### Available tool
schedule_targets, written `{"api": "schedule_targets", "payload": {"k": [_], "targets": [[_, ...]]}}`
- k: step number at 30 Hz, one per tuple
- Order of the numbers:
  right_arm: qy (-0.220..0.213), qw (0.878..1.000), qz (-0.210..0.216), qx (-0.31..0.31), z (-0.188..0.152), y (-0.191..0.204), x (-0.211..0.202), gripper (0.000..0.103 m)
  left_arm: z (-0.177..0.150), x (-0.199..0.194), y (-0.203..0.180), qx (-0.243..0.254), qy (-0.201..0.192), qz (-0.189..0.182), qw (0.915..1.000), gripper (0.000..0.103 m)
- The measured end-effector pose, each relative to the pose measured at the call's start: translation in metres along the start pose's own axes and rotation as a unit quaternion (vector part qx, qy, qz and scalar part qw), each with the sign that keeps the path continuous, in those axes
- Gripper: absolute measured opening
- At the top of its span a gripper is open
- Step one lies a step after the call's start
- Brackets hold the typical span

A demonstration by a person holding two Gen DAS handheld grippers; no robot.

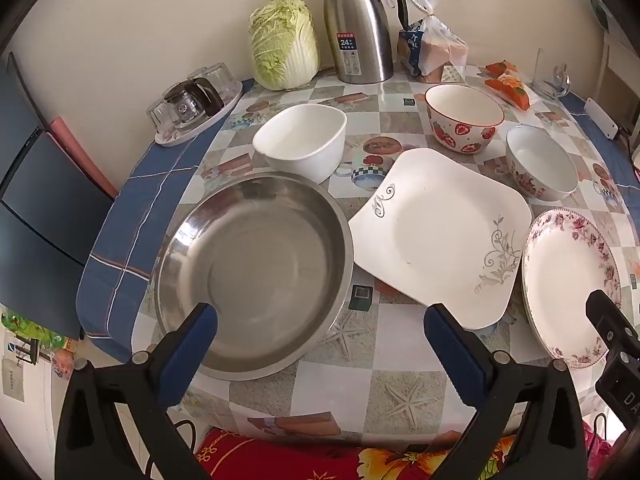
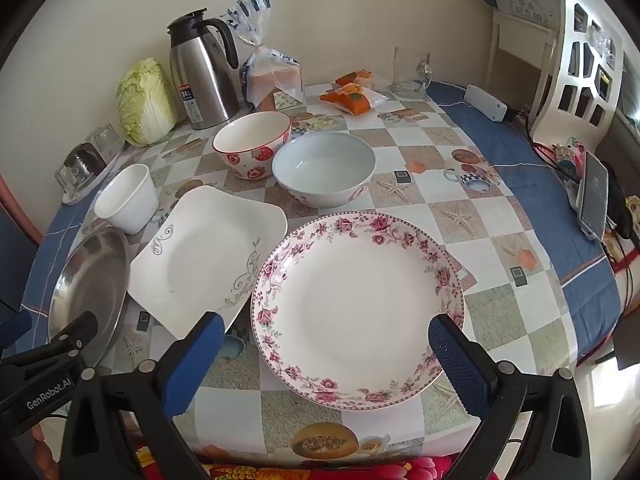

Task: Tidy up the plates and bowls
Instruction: 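Move both tools toward the rim of the large steel basin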

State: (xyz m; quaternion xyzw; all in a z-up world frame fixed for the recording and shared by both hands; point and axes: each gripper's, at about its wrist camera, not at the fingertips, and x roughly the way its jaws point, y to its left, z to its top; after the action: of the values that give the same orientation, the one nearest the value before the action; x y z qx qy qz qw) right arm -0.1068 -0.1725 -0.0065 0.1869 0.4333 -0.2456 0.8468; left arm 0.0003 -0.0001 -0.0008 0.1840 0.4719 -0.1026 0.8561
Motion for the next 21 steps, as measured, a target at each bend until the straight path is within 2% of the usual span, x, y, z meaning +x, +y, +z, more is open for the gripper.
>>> {"api": "schedule_targets", "payload": {"k": [21], "targets": [[0.004,1.0,-0.002,-0.001,-0.0014,-0.0003,0.0017,0.103,0.0006,-0.0004,-0.0005,0.0,-0.001,0.0,1.0,0.103]]}}
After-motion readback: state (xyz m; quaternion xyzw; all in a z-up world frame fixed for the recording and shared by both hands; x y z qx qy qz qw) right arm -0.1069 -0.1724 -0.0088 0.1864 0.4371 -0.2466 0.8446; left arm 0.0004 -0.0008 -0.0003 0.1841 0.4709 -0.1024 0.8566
